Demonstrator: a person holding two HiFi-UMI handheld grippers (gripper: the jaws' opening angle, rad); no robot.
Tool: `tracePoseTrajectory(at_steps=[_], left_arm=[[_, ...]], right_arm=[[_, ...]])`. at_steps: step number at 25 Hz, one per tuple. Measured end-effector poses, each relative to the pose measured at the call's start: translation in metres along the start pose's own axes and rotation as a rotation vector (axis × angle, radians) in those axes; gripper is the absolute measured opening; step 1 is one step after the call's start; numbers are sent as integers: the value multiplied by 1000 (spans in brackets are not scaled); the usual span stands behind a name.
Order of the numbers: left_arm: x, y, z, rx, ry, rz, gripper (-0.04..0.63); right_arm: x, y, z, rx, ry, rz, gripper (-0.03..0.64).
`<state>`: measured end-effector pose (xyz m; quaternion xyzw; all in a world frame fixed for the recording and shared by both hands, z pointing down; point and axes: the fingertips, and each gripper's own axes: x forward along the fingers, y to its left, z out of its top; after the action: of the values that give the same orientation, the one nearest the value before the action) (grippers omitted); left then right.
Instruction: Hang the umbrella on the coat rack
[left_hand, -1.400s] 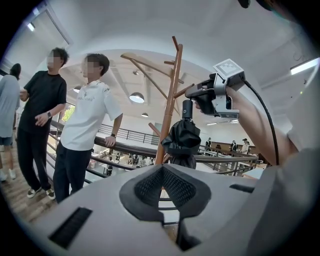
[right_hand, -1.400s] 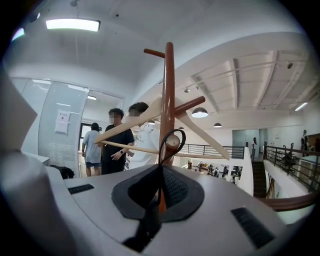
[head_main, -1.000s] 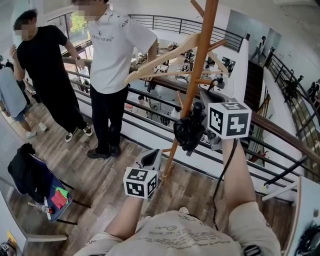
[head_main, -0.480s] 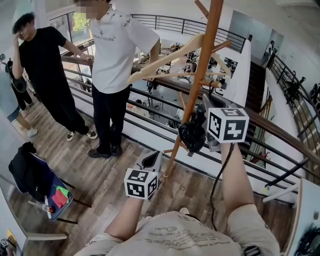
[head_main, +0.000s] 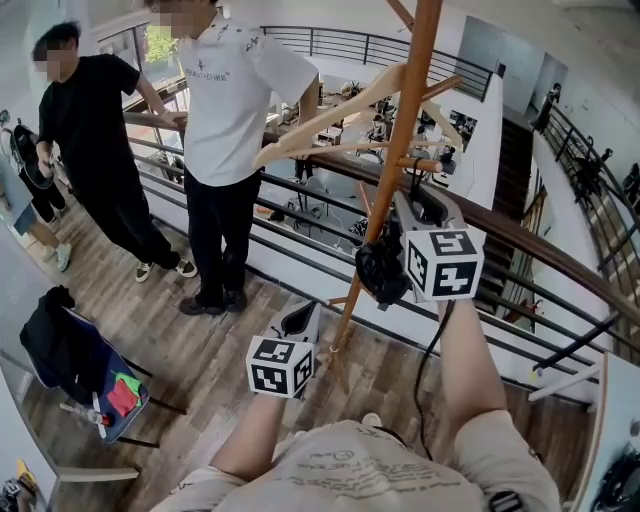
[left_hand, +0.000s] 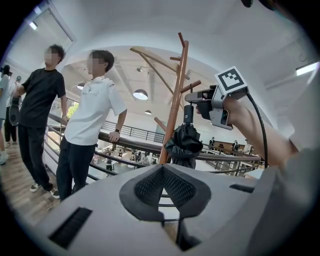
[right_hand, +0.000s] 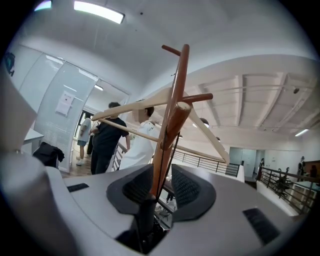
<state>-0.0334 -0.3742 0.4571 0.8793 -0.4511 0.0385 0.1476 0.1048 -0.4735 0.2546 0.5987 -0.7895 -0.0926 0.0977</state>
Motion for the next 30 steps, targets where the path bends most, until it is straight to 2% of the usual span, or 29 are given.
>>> tracePoseTrajectory(at_steps=[2, 8, 10, 12, 14, 18, 23, 30], left_arm=[[2, -1, -1, 3, 1, -3, 5], [8, 0, 6, 7, -5, -6, 5], [9, 3, 12, 15, -13, -2, 5], [10, 4, 18, 27, -23, 0, 5], [12, 2, 23, 39, -32, -5, 5], [20, -9, 33, 65, -44, -31, 5], [29, -25, 37, 90, -41, -65, 5], [36, -34, 39, 107, -34, -80, 5]], right_arm=[[-3, 2, -3, 18, -17, 17, 121], [-33, -1, -5, 100, -164, 8, 127], [-46, -4, -14, 132, -183, -9, 67], [-55, -5, -28, 164, -172, -22, 25], [-60, -4, -46, 187, -150, -23, 11], [-66, 1, -77, 196, -104, -33, 5], [-82, 1, -101, 214, -95, -61, 3], [-95, 5, -138, 259, -43, -45, 2]])
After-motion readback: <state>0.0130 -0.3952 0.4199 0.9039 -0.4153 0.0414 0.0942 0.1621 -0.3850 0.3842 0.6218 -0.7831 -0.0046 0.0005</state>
